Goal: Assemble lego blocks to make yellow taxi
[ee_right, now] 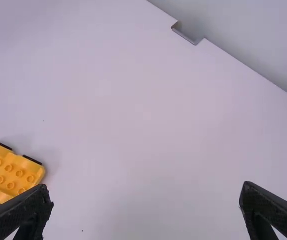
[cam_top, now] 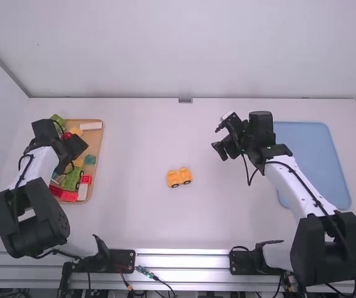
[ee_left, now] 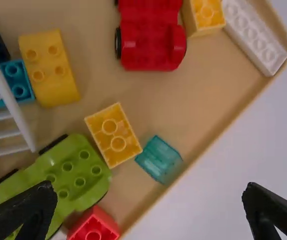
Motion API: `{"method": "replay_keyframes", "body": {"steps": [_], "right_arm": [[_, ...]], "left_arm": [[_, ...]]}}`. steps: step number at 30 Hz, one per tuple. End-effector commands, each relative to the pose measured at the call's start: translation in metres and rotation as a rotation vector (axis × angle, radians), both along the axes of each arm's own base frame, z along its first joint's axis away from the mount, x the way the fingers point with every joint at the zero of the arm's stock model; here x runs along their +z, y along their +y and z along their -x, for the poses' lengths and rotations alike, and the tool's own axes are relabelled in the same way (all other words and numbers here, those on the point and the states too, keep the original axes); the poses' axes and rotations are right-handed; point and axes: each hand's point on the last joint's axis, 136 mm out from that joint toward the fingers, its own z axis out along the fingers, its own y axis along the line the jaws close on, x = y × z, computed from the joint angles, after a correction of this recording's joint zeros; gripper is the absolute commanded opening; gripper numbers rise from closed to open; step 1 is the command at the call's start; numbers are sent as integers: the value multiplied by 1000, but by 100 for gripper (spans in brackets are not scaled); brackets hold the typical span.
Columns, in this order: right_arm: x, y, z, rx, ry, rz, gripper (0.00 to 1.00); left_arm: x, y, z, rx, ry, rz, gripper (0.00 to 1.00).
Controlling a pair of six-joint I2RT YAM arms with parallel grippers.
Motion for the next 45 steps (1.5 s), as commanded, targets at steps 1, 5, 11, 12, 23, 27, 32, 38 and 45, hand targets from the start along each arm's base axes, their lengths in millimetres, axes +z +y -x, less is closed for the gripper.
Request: {"method": "replay_keyframes", "body": {"steps": [1, 5, 11, 12, 23, 27, 32, 38, 45], "right_arm": [[-3, 0, 5, 1, 13, -8, 99], [-2, 0, 4, -1, 14, -10, 99], [-4, 0, 6, -1, 21, -9, 99], [-4, 0, 6, 1, 21, -8, 99], [-5, 0, 7, 1, 26, -7, 100], [-5, 0, 7, 2, 29, -6, 99], [-8, -1, 7, -1, 28, -4, 99], [-14, -5, 6, -2, 7, 3, 99], [-15, -21, -1, -87, 6, -46, 100]], "left_arm": [[-2, 8, -7, 6, 55, 7, 99], [-4, 6, -6, 13, 191, 83, 99], [-10, 8, -19, 57, 263, 112, 99], [-14, 9, -23, 66, 265, 110, 99], [-36, 11, -20, 122, 322, 115, 99], [-43, 10, -20, 126, 336, 118, 99], [-45, 11, -24, 139, 321, 123, 99], [-44, 1, -33, 115, 273, 198, 99], [-51, -18, -42, 123, 212, 312, 99]]}}
